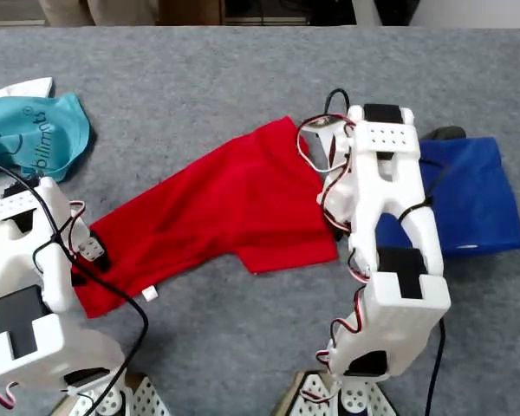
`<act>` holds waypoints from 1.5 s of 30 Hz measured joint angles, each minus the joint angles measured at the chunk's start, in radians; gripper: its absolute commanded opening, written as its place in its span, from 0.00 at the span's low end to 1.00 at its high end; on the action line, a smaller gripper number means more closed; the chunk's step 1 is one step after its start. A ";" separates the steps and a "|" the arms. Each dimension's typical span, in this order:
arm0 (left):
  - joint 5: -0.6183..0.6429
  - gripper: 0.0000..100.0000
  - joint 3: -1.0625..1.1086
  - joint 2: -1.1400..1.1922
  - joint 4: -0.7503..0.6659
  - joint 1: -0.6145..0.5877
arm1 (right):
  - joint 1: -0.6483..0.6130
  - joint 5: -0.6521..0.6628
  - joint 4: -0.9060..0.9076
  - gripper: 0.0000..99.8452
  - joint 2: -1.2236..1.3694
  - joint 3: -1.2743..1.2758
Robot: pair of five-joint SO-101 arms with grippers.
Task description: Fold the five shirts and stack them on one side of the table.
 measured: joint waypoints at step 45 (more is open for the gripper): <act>0.008 0.14 0.299 -0.575 -0.084 0.095 | 0.000 0.000 -0.034 0.10 0.000 0.011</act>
